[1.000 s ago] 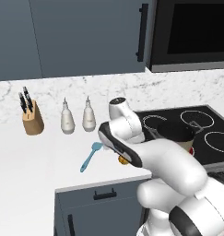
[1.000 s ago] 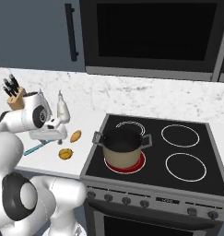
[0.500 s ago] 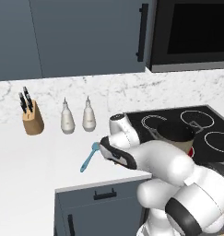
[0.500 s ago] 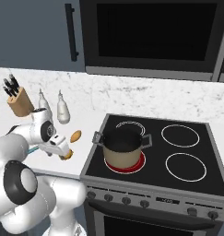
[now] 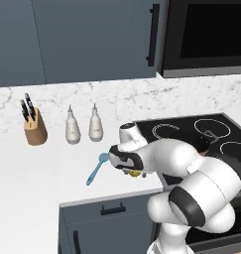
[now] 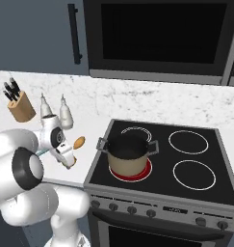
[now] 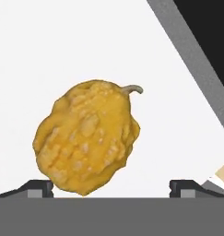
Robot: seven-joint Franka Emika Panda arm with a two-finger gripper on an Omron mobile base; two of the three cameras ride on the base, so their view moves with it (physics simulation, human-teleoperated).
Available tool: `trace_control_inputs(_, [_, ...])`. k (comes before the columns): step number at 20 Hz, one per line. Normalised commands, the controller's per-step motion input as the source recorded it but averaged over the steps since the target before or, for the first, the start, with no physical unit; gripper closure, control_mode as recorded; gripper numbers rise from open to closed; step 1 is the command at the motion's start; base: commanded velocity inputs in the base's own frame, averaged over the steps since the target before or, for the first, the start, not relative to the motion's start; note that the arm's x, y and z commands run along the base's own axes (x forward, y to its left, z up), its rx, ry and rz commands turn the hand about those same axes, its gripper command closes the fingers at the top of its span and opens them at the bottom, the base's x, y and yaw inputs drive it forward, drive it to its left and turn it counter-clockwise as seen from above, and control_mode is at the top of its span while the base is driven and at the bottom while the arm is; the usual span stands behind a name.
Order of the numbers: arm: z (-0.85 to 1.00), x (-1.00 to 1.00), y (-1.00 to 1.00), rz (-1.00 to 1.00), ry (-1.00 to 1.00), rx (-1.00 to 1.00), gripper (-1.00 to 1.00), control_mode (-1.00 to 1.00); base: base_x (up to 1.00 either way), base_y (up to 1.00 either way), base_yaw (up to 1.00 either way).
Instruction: Put the squash and potato in the pot. Retrieve the spatula and lightly stir the vegetables in the pot.
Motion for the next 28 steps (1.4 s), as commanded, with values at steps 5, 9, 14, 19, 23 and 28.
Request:
trace_control_inputs(5, [-0.02, 0.25, 0.0, -0.19, 0.0, 0.0, -1.0, -1.0, 0.0, 0.0, 0.0])
trace_control_inputs(9, [-0.21, 0.21, -0.01, -0.17, -0.01, 0.0, -1.0, -1.0, 0.0, 0.0, 0.0])
trace_control_inputs(14, [-0.28, 0.09, 0.0, -0.12, -0.06, 0.0, -1.0, -1.0, 0.0, 0.0, 0.0])
trace_control_inputs(19, [-0.17, -0.09, 0.0, -0.08, -0.15, 0.0, 1.0, -1.0, 0.0, 0.0, 0.0])
trace_control_inputs(23, [0.25, -0.66, -0.21, -0.02, -0.32, -0.01, 1.0, -1.0, 0.0, 0.0, 0.0])
trace_control_inputs(28, [0.95, -0.75, -0.45, 0.0, -0.29, 0.01, 1.0, -1.0, 0.0, 0.0, 0.0])
